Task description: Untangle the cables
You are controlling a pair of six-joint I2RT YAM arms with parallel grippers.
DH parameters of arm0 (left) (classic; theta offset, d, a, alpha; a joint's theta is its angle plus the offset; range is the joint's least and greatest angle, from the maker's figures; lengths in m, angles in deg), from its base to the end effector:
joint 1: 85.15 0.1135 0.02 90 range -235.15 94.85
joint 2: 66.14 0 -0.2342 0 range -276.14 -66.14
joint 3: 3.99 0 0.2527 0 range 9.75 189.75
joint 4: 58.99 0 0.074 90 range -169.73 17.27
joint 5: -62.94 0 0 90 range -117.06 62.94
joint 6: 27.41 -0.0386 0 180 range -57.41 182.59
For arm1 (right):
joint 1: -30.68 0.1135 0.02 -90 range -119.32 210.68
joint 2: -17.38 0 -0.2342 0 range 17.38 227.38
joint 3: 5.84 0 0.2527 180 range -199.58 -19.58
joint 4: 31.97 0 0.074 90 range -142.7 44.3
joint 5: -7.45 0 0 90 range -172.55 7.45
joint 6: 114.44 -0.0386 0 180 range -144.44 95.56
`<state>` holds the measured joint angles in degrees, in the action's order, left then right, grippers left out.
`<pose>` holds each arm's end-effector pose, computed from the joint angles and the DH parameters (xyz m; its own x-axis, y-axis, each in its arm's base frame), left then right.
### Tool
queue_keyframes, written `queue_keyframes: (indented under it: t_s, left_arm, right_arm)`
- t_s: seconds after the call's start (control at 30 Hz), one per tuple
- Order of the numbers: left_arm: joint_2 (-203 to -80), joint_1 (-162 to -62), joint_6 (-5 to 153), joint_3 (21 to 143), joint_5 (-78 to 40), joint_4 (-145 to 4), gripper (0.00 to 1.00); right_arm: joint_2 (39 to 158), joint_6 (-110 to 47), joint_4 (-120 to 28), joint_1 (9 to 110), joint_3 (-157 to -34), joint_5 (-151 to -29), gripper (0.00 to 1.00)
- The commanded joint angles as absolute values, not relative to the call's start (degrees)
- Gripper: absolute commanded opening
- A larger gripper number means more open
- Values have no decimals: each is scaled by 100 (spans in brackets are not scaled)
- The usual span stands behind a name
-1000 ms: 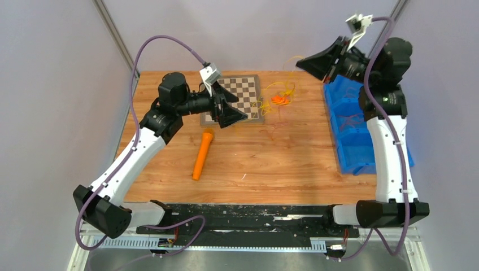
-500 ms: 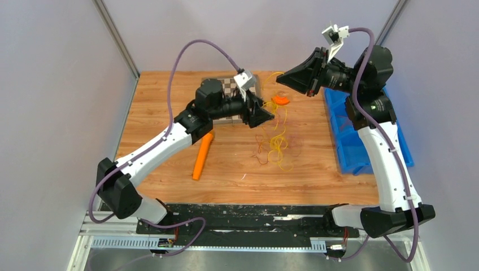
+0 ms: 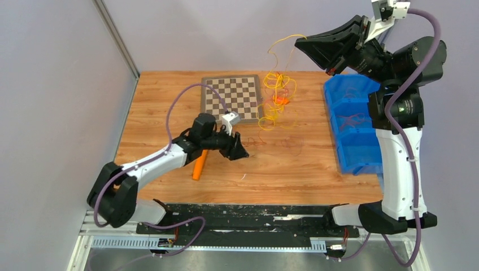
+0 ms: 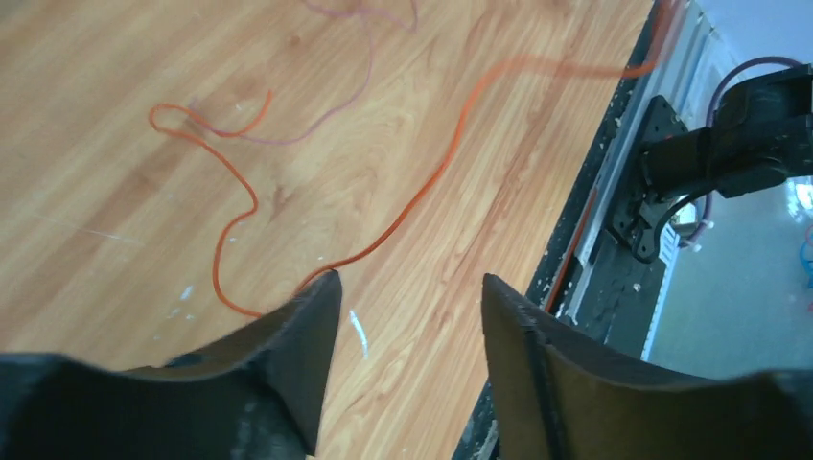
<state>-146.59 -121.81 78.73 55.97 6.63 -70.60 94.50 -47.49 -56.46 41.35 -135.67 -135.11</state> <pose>0.2341 -0.2009 0.1996 -0.6524 0.1972 -0.7318 0.7208 0.4599 -0.5186 0.1975 0.0684 0.5889 0.1143 0.2638 -0.9578 -0.9181 0.3963 -0.0005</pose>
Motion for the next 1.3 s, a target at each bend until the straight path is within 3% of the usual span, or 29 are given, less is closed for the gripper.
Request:
queue_keyframes:
  t_s: [0.0, 0.07, 0.17, 0.53, 0.6, 0.67, 0.73, 0.8, 0.87, 0.93, 1.27]
  left_arm:
    - [-13328, -11986, 7563, 5721, 964, -6829, 88]
    - [-12626, -11986, 7370, 5802, 849, -6802, 98]
    - [-12523, -11986, 7159, 6220, 823, -6857, 100]
    - [-14568, -12253, 7441, 8278, 1360, -6267, 100]
    - [-14755, -12296, 7542, 8235, 1247, -6082, 94]
    - [-14847, -12302, 7647, 8119, 1225, -5984, 82]
    - [-14814, -12303, 7816, 7845, 1164, -5795, 63]
    - [-14688, -12303, 7840, 7486, 1200, -5691, 31]
    - [-14516, -12307, 7775, 7095, 1231, -5690, 11]
    - [-14313, -12303, 7701, 6609, 1228, -5752, 1]
    - [-13649, -11928, 8016, 4345, 992, -6157, 0]
  right_arm:
    - [9529, -5041, -5507, 4134, -12996, -13652, 0]
    - [9489, -5064, -5393, 4195, -12613, -13924, 0]
    - [9398, -5001, -5299, 4343, -12148, -14370, 0]
    - [9158, -5151, -5160, 4633, -11627, -14951, 0]
    - [9222, -5200, -5130, 4750, -11674, -14923, 0]
    - [9274, -5292, -5058, 4806, -11706, -14879, 0]
    - [9359, -5365, -5022, 4803, -11825, -14813, 0]
    - [9448, -5383, -5007, 4808, -12084, -14736, 0]
    - [9538, -5388, -5012, 4759, -12372, -14528, 0]
    - [9670, -5433, -5010, 4643, -12724, -14327, 0]
    - [10169, -5507, -5001, 3468, -14498, -13300, 0]
